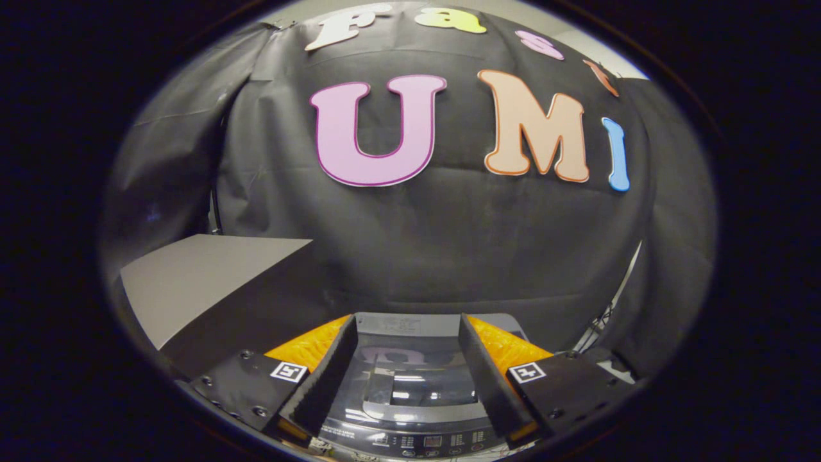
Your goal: Put the clothes into the washing machine and then close the washing machine lid.
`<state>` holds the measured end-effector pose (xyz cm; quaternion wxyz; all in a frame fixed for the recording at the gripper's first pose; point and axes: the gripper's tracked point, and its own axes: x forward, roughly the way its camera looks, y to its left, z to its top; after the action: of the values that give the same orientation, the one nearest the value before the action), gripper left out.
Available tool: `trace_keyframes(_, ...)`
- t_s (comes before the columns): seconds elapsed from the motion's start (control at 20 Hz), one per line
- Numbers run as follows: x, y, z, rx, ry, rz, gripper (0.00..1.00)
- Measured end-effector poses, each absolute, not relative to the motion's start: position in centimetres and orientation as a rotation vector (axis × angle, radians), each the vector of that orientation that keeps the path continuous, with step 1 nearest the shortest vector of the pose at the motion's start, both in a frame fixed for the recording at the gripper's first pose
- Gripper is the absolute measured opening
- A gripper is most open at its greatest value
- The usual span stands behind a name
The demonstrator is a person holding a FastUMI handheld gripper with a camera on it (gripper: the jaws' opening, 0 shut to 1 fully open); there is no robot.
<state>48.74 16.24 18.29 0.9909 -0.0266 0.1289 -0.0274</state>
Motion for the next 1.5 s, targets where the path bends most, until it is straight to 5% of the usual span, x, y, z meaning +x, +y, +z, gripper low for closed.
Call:
trace_keyframes(0.9, 48.1, 12.0, 18.7, 0.012, 0.082, -0.147, 0.96)
trace_keyframes(1.5, 47.5, 12.2, 18.5, 0.006, -0.069, -0.076, 0.97)
